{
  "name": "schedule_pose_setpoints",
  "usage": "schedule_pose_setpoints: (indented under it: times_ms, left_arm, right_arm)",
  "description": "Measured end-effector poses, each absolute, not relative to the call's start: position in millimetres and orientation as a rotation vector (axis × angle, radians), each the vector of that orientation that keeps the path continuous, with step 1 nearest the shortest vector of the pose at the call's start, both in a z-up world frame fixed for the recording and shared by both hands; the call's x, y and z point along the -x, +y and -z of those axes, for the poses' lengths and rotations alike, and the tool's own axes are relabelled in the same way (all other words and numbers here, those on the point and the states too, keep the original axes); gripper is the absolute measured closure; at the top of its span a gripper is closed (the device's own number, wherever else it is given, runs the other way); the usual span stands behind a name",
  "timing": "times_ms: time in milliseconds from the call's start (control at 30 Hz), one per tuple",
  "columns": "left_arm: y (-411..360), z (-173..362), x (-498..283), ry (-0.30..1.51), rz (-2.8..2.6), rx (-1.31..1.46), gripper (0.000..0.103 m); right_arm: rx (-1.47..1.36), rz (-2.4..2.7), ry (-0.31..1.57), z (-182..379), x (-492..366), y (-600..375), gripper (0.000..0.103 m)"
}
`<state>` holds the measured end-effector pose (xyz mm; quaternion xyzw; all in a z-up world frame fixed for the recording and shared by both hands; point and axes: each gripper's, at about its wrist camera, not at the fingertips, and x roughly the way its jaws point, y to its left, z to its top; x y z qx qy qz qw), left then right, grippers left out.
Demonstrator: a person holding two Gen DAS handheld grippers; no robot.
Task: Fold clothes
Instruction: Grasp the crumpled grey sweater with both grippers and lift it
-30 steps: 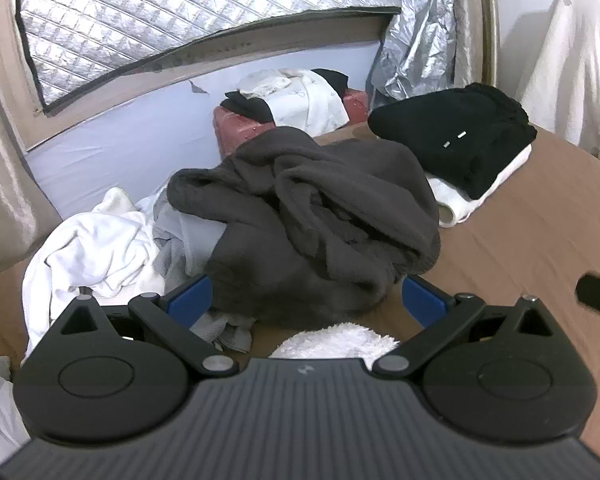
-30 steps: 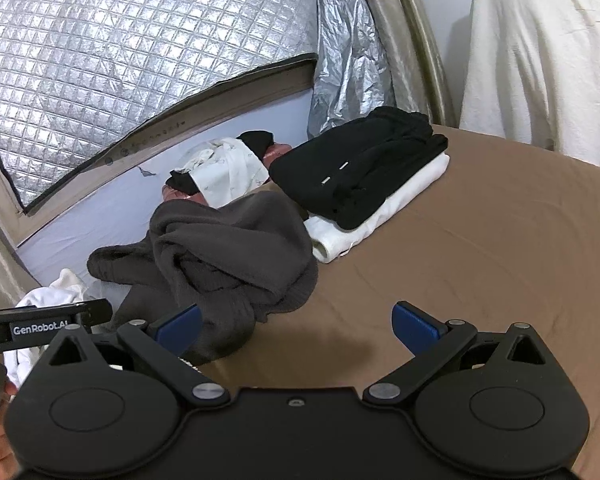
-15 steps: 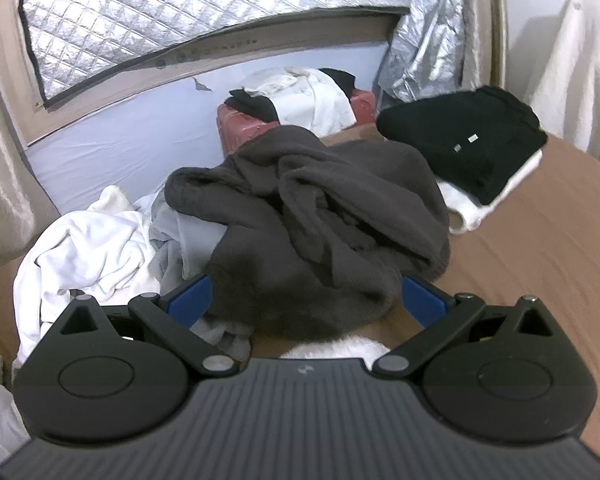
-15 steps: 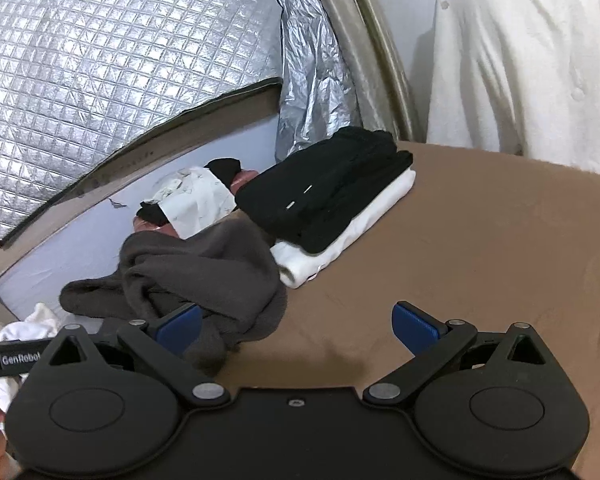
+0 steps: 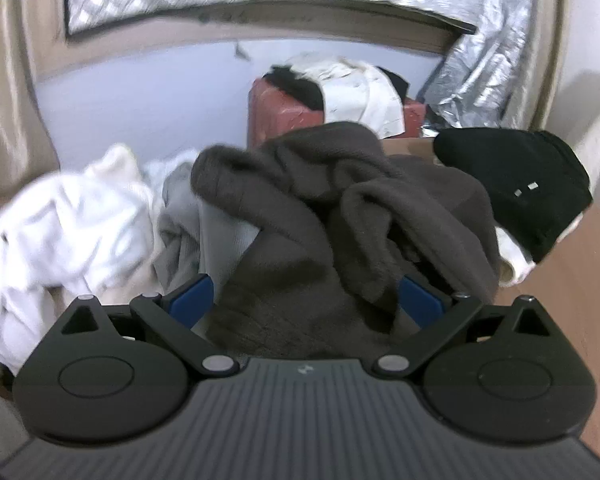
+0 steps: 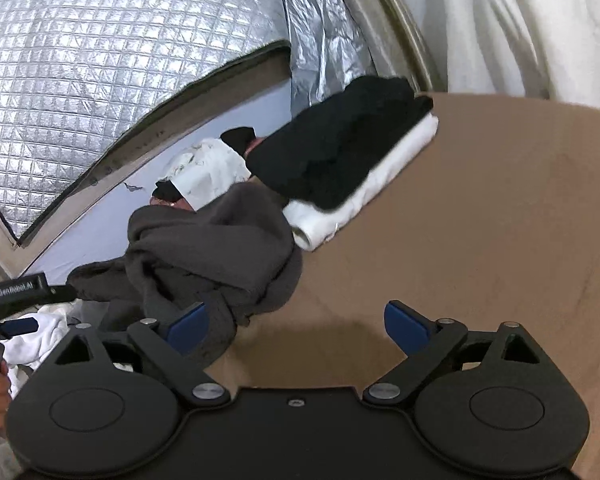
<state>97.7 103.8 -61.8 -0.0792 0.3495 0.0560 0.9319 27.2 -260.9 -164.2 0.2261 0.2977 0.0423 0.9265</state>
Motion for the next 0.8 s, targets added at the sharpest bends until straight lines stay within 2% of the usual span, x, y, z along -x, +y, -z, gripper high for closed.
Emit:
schedule_pose_setpoints:
  times_ms: [67,167,267,333,433,467,500,667,733,767,800]
  left_arm:
    - [115.7,74.9,-106.2,0.734,-0.105,0.228,0.007]
    - [124.6,96.5,-118.9,0.764,-0.065,0.284,0.018]
    - [123.9,109.3,-134.7,0.776,-0.02,0.308,0.027]
    - [116.8,112.2,-149.2,0.76,0.021,0.296,0.027]
    - [102.1,117.2,-175.9,0.741,0.079,0.258,0.019]
    - [96.3,122.1,-189.6,0.755,0.07,0.244,0.004]
    - [91.5,127.8,-204.8,0.764,0.047,0.221,0.0]
    - [87.5,154.1,-259.2,0.797,-0.027,0.153,0.0]
    - [92.3,163.2,-262.5,0.779,-0.031,0.174,0.0]
    - [93.8,167.1,-260.4,0.76,-0.028,0.179,0.004]
    - [92.5,169.3,-255.5,0.75,-0.03,0.159,0.014]
  right_arm:
    - [-0.469,-0.101,0.638,177.9,-31.7,-262.1,0.013]
    - [-0.413,-0.146,0.679,194.8,-37.4,-256.9,0.048]
    - [-0.281,-0.156,0.677,201.1,-37.2,-243.4,0.048]
    - [-0.234,-0.177,0.662,200.2,-40.3,-238.5,0.048]
    - [-0.198,-0.215,0.648,195.5,-56.4,-233.4,0.038]
    - [-0.175,-0.23,0.651,193.1,-65.7,-231.0,0.035]
    - [-0.147,-0.246,0.658,191.0,-74.6,-228.1,0.033]
    - [0.022,-0.345,0.71,178.9,-118.0,-209.2,0.032]
    - [0.064,-0.38,0.705,175.2,-134.3,-204.3,0.024]
    - [0.08,-0.389,0.699,176.7,-143.8,-200.6,0.019]
    - [0.095,-0.397,0.692,178.9,-153.6,-196.5,0.016]
